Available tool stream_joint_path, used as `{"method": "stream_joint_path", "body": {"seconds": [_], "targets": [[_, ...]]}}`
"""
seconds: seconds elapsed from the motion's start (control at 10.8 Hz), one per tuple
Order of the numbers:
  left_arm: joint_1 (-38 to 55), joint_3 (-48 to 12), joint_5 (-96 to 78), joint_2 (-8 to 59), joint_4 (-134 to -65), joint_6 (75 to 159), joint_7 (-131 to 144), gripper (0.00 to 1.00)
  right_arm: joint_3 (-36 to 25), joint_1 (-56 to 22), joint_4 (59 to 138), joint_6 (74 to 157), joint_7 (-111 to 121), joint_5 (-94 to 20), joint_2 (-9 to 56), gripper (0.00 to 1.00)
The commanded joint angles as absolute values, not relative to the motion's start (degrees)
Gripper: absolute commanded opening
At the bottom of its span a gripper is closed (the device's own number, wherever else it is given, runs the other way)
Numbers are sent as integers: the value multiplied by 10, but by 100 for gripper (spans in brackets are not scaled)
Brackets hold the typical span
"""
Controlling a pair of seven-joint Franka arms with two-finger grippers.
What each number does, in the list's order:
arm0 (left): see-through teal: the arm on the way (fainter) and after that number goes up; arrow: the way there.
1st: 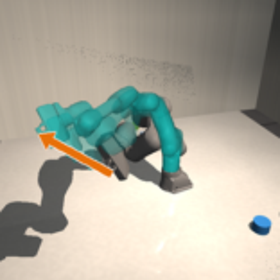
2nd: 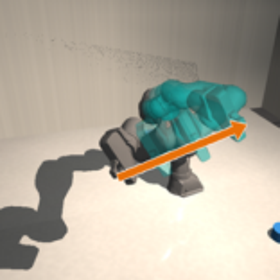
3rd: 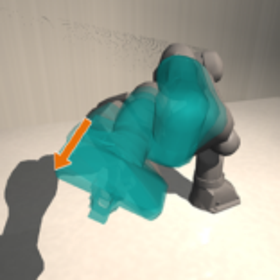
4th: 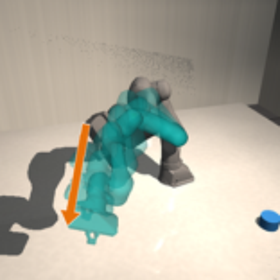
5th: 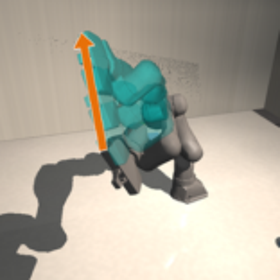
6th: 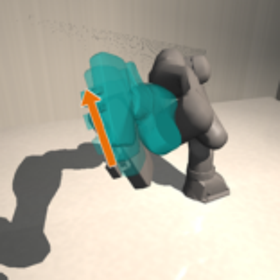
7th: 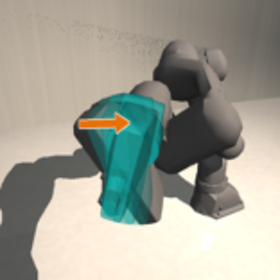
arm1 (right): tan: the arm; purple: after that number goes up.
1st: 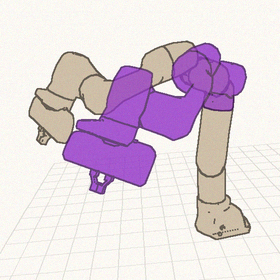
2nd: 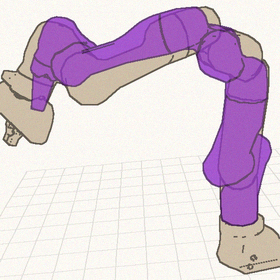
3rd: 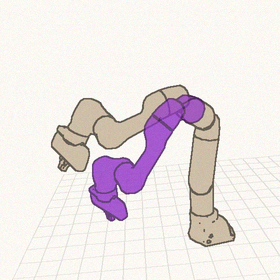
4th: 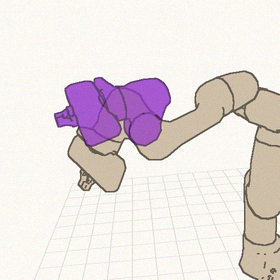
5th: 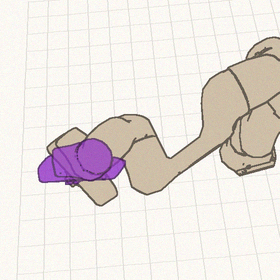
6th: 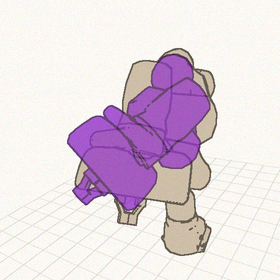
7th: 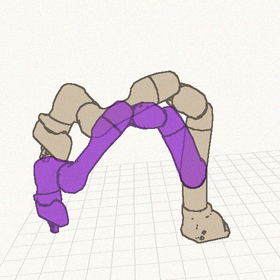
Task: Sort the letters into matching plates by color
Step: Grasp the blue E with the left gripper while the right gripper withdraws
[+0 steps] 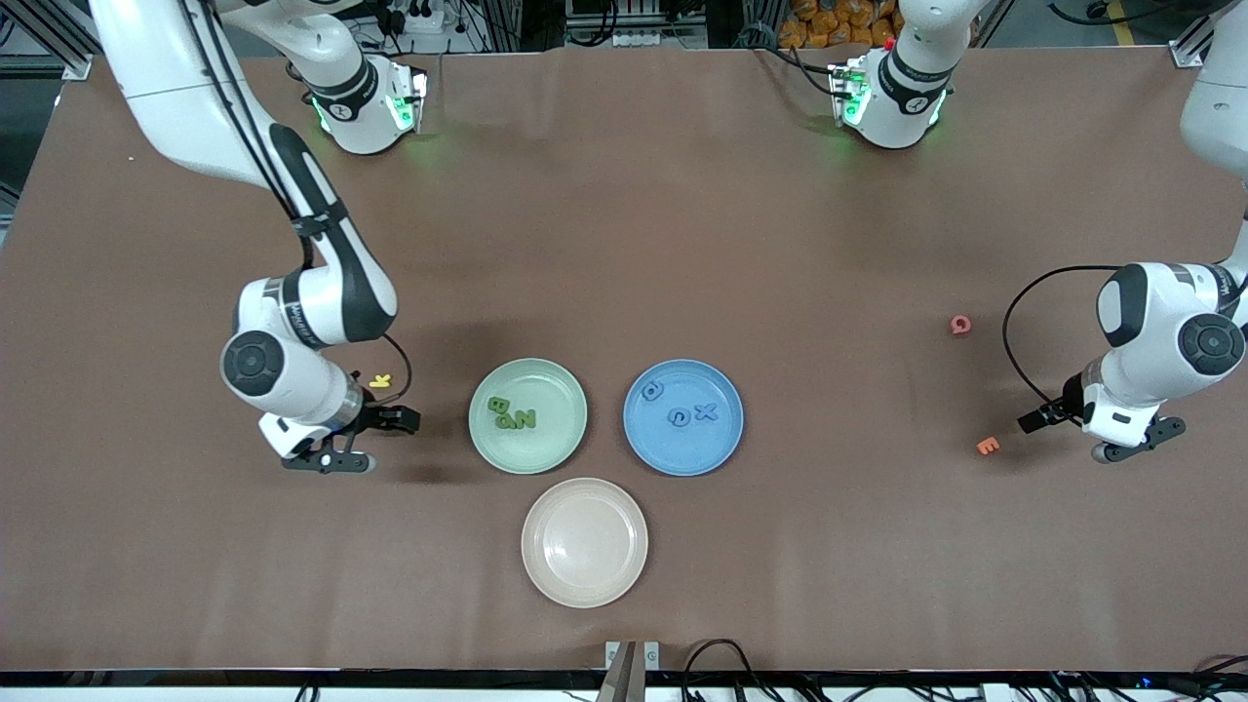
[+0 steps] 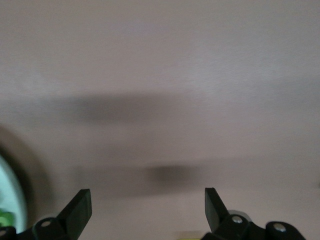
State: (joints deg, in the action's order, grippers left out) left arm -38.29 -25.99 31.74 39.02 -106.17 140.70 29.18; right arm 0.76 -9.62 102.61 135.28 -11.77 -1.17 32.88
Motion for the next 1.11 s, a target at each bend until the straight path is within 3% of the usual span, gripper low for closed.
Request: {"method": "stream_joint_path", "body": {"seconds": [0.0,0.46,0.56,0.65,0.74,1.02], "targets": [[-374,-262,337,409,-1042,1408,309,100,16,-46,1072,1350,-46,-2,287,100],[-370,-261,337,410,-1042,1406,307,100,17,39,1125,1409,17,20,280,100],[-370,-261,337,410,-1043,1405,308,89,17,53,1135,1424,39,20,279,100],[-373,-261,338,410,-1044,1405,309,10,17,64,1140,1430,56,20,279,100],[-374,-261,338,409,-1047,1405,305,0,17,72,1142,1432,64,20,279,100],[-374,-261,338,408,-1047,1404,308,0,19,86,1161,1466,65,21,281,100]]}}
